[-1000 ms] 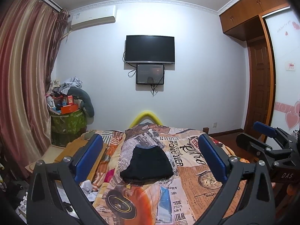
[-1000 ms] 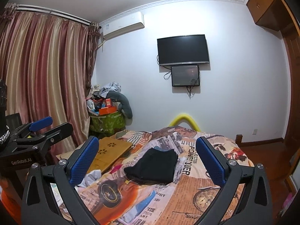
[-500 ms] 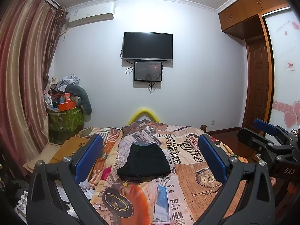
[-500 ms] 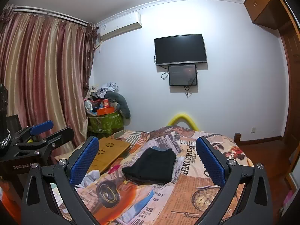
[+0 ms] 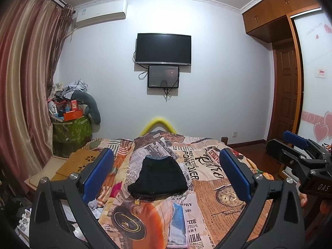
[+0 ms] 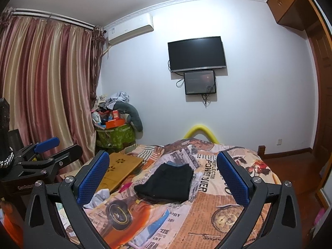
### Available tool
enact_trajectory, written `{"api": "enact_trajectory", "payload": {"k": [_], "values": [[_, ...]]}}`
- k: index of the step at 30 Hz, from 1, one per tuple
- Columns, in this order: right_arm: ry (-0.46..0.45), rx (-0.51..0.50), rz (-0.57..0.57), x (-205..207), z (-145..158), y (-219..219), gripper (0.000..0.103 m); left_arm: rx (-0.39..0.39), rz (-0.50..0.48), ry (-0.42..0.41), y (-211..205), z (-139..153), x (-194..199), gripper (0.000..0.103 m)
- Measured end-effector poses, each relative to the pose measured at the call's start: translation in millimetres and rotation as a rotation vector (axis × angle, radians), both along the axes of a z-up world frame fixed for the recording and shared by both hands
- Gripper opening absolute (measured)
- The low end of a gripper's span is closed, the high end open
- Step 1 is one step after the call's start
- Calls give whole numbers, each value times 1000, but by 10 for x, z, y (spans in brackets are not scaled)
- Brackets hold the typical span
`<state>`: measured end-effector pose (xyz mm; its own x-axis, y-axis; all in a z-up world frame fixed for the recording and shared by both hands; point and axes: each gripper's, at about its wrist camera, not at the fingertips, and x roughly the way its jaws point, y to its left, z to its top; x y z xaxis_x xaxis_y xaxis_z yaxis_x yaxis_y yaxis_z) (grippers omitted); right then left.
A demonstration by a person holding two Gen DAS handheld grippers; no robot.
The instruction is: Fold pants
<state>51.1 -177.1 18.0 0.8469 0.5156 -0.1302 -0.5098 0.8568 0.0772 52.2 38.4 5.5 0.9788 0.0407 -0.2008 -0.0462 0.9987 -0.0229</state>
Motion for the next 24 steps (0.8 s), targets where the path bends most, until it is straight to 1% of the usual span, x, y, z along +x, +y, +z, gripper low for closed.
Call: {"api": "enact_trajectory", "payload": {"k": [24], "values": [[7, 2, 2, -25, 5, 23, 103, -7, -16, -3, -43, -7, 0, 103]]}}
